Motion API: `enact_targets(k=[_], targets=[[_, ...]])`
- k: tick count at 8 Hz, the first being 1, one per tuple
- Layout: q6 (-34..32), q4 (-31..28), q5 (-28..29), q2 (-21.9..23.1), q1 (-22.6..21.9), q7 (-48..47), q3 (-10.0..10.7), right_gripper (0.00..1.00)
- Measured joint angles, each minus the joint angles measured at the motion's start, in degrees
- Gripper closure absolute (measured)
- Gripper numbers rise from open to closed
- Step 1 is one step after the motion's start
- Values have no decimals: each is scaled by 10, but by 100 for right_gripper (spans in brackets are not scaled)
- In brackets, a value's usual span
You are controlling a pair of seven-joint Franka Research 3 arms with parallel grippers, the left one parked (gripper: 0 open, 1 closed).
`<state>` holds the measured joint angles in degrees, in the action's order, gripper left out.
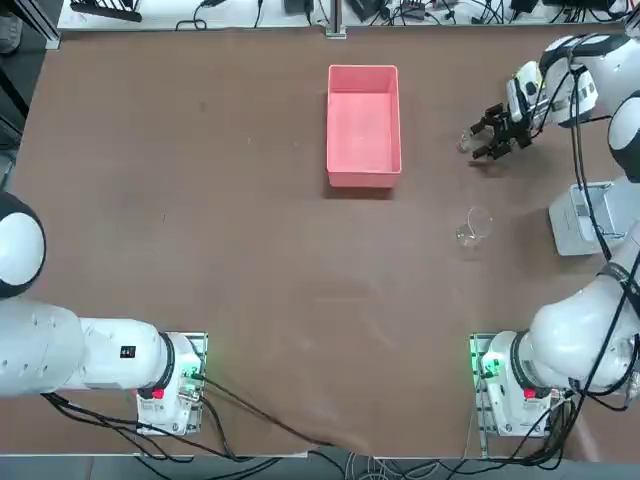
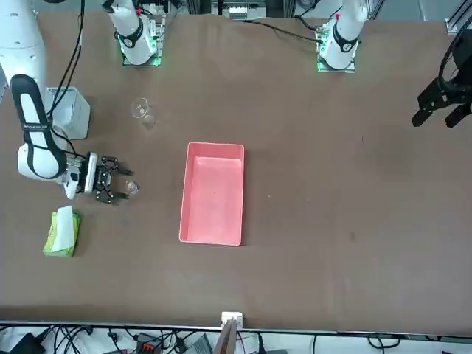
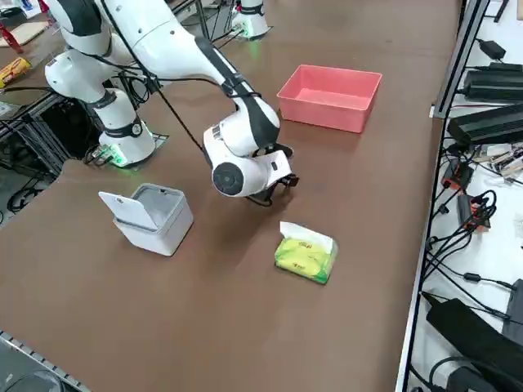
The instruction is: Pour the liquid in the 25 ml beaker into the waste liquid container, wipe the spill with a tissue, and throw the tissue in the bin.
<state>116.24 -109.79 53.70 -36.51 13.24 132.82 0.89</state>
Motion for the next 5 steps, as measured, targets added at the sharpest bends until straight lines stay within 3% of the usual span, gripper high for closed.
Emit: enact_targets(k=[5], targets=[[0,3,19,-9,-7,7,-1,0]])
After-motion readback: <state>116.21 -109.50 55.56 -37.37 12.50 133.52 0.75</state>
